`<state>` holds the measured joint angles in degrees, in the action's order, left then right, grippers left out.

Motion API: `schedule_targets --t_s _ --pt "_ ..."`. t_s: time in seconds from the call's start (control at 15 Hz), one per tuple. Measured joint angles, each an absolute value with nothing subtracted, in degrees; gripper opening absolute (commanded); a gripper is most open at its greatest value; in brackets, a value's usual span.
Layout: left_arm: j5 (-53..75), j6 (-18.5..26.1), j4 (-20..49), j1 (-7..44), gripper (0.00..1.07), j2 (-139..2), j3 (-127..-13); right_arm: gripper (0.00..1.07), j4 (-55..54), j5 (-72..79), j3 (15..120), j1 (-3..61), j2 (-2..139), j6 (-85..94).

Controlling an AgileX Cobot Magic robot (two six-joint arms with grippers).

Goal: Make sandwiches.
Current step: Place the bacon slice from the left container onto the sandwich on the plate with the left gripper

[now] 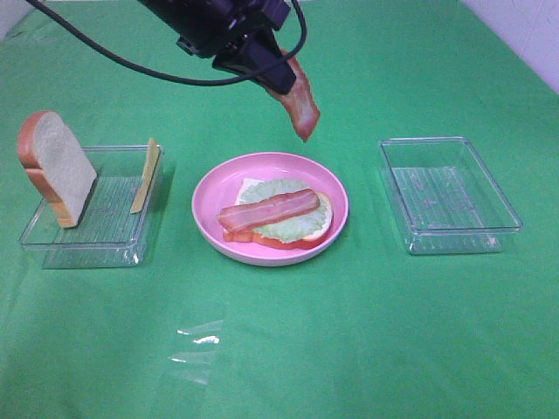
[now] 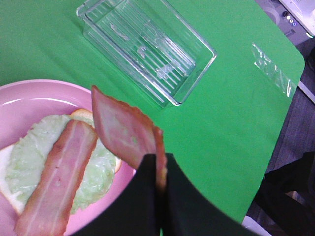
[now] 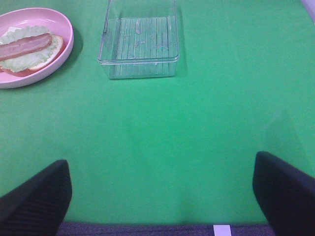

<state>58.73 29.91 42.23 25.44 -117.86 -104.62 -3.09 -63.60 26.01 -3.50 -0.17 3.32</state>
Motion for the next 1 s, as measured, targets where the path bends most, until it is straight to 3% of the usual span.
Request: schedule_targets --t_s 0.73,1.0 --pt "58.9 28.99 43.14 27.16 0.0 -129.37 -106.46 0.96 -3.09 -63.6 26.01 -3.5 -0.17 3.32" --pt "59.7 23.66 33.86 26.36 0.0 -129.55 -106.63 0.96 -3.09 -63.6 26.01 -3.5 -0.17 3.32"
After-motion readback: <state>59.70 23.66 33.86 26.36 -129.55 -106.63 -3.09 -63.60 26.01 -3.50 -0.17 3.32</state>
